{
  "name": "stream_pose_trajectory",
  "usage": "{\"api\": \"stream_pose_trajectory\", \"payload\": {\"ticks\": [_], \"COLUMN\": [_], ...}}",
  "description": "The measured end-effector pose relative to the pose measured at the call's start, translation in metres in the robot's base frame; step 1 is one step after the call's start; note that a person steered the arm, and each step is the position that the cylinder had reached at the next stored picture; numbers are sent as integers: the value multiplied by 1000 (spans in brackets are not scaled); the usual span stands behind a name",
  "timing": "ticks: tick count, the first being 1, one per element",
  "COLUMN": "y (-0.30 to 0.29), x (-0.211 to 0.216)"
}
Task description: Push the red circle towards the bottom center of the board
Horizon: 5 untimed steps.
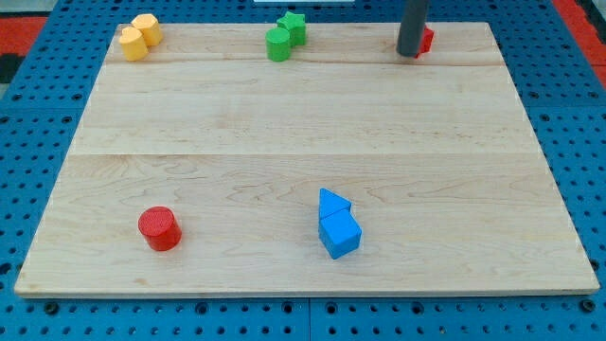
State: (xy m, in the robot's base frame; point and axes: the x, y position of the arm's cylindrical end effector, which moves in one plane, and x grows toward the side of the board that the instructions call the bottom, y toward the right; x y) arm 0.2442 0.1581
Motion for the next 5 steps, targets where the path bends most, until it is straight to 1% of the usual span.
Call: {"api": "stream_pose_trajectory", "payload": {"ticks": [1,2,3,4,5], "y": [-13,-85,-146,-196,-235], "x": [11,56,105,169,241]}}
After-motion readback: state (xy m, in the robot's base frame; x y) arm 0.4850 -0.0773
